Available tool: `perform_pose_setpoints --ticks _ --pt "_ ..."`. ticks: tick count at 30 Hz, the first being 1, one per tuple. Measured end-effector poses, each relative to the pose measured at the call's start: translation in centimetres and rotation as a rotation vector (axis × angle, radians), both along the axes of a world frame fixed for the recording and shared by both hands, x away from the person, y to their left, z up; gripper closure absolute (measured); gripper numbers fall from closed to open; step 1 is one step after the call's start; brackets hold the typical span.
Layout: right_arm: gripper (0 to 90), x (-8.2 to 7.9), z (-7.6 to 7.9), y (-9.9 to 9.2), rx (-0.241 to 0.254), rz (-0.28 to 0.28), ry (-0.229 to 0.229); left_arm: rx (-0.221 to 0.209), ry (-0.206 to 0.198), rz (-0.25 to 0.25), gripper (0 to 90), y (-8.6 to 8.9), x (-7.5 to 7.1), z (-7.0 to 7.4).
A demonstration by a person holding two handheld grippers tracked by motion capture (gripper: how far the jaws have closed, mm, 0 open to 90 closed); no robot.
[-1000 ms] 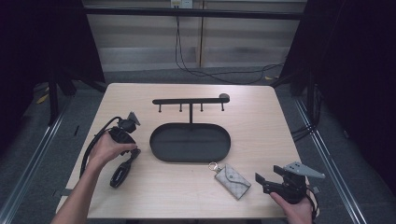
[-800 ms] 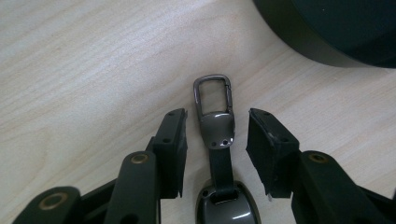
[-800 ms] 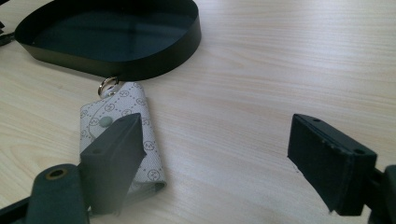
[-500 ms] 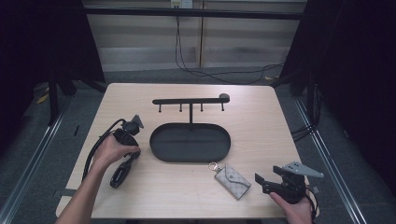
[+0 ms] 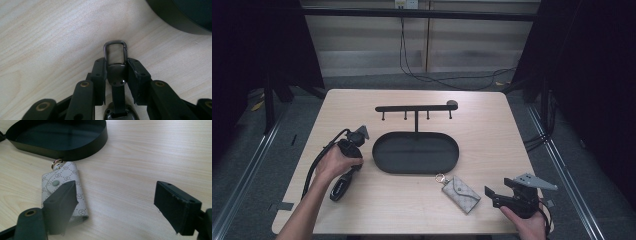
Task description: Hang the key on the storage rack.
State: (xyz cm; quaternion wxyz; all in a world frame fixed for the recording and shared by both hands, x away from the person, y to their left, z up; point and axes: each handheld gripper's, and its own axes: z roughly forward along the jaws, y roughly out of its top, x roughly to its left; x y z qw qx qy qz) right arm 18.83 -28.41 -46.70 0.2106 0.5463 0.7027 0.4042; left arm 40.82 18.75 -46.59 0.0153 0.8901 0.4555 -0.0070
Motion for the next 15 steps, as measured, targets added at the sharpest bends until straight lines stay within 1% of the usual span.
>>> perform_pose_setpoints --ticks 4,5,7,8,9,10,11,12,14,15 --pt "18.2 0.04 -0.03 0.03 -0.002 0.001 0.003 0.001 0.005 0.009 70.3 -0.11 0.04 -0.03" --pt "18.2 0.04 -0.03 0.03 -0.002 0.002 0.003 0.008 0.006 0.006 70.4 -0.12 0.08 0.01" --pt "18.2 0.06 -0.04 0.03 -0.003 0.001 0.005 0.009 0.021 0.002 70.5 -0.13 0.16 0.03" --pt "18.2 0.07 -0.05 0.03 -0.002 0.001 0.006 0.012 0.021 -0.006 70.6 -0.13 0.21 0.03" --pt "18.2 0.07 -0.05 0.04 -0.002 0.001 0.006 0.009 0.023 0.007 70.6 -0.18 0.18 -0.01" --pt "18.2 0.09 -0.06 0.04 -0.004 0.0 0.009 0.009 0.024 -0.002 70.6 -0.13 0.24 0.02" --pt "18.2 0.1 -0.07 0.04 -0.004 0.001 0.009 0.008 0.025 -0.03 70.6 0.04 0.44 0.05" --pt "18.2 0.11 -0.08 0.03 -0.006 0.001 0.009 0.0 0.035 0.004 70.6 -0.01 0.29 0.01" --pt "18.2 0.12 -0.08 0.04 -0.004 0.0 0.01 -0.006 0.049 0.002 70.6 0.23 0.36 0.05" --pt "18.2 0.13 -0.09 0.03 -0.005 0.0 0.01 -0.014 0.046 -0.001 70.6 0.35 0.34 0.05"
